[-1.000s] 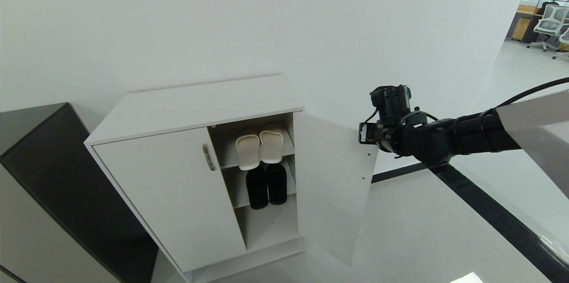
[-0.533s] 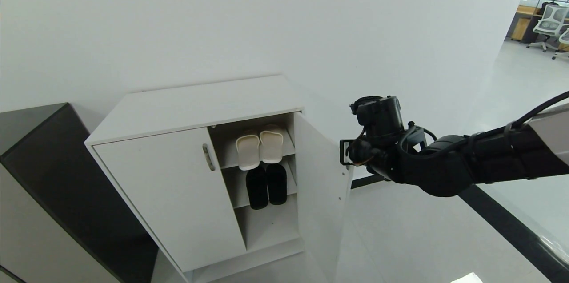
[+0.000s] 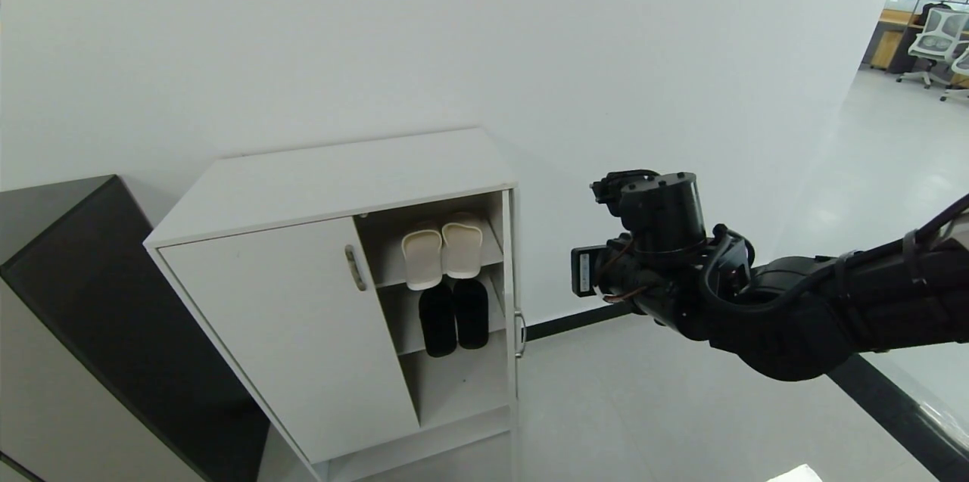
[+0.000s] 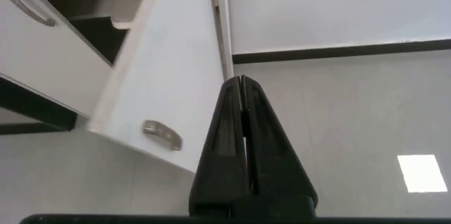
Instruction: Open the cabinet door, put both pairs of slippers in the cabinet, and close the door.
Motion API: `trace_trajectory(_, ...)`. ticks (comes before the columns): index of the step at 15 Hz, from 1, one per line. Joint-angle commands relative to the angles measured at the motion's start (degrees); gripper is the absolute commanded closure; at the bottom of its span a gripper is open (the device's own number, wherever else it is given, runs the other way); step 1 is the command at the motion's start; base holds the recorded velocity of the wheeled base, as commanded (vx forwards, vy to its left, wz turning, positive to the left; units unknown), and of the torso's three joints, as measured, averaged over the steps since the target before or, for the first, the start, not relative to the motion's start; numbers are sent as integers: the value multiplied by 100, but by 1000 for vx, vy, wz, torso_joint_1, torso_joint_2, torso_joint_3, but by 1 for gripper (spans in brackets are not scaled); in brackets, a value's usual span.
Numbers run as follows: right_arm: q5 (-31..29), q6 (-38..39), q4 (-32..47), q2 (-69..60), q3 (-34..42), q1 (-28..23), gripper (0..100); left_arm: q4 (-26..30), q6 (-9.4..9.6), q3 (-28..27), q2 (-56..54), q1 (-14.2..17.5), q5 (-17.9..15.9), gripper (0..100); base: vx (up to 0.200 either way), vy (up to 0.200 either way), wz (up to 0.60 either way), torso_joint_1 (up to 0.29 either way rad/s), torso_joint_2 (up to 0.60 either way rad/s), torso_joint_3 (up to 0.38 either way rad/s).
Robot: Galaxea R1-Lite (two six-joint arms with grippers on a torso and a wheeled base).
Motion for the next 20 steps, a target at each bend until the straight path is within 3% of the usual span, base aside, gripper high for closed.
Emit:
trace_trajectory(1,-2,-27,-26,-5,49,9,100,0,0,0,5,1,1,100,0,0,0,0,0,0)
trace_trajectory(3,-10,-36,-17,-5,93,26,100,0,0,0,5,1,1,100,0,0,0,0,0,0)
trace_trajectory(10,-10,-36,-43,21,154,35,100,0,9,0,5,1,1,100,0,0,600,3,0,3)
trace_trajectory(15,60,-238,-588,21,497,35,100,0,9,0,5,1,1,100,0,0,0,0,0,0)
trace_trajectory(19,754,-484,-966,-93,901,-158,100,0,9,0,5,1,1,100,0,0,0,0,0,0)
trace_trajectory(20,1220,-519,-1001,-198,1174,-282,100,0,9,0,5,1,1,100,0,0,0,0,0,0)
